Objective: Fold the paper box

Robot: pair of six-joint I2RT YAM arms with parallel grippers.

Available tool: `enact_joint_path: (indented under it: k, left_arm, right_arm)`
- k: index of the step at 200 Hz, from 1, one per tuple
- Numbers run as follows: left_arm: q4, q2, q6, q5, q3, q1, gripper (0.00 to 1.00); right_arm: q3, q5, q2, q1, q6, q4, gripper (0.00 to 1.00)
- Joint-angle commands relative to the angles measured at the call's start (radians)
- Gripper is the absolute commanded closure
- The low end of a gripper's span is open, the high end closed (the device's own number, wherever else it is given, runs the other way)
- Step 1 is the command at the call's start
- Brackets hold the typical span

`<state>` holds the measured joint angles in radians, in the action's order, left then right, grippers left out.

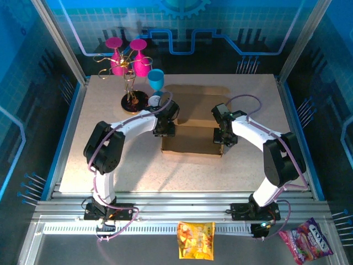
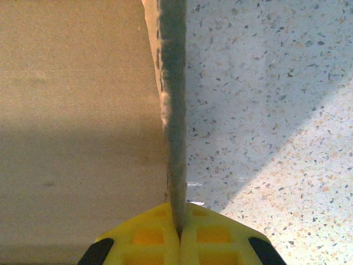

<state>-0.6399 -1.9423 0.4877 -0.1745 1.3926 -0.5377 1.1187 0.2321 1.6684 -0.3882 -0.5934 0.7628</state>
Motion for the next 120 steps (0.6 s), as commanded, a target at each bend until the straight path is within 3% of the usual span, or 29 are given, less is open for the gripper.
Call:
enact_joint_path:
  k: [1, 22, 82, 120]
  left_arm:
    - [-0.057, -0.043, -0.039, 0.021, 0.017, 0.0, 0.55]
    - [-0.055, -0.061, -0.047, -0.002, 0.014, 0.001, 0.61]
    - [-0.053, -0.072, -0.059, -0.077, 0.019, -0.003, 1.0]
    - [-0.085, -0.069, -0.044, -0.157, 0.02, -0.024, 1.0]
  right_arm:
    - [0.029, 0.019, -0.001, -0.018, 0.009, 0.013, 1.0]
    - [0.027, 0.017, -0.001, -0.018, 0.007, 0.014, 1.0]
    - [0.029, 0.019, -0.009, -0.018, 0.01, 0.018, 1.0]
    - [0.038, 0.02, -0.015, -0.018, 0.01, 0.021, 1.0]
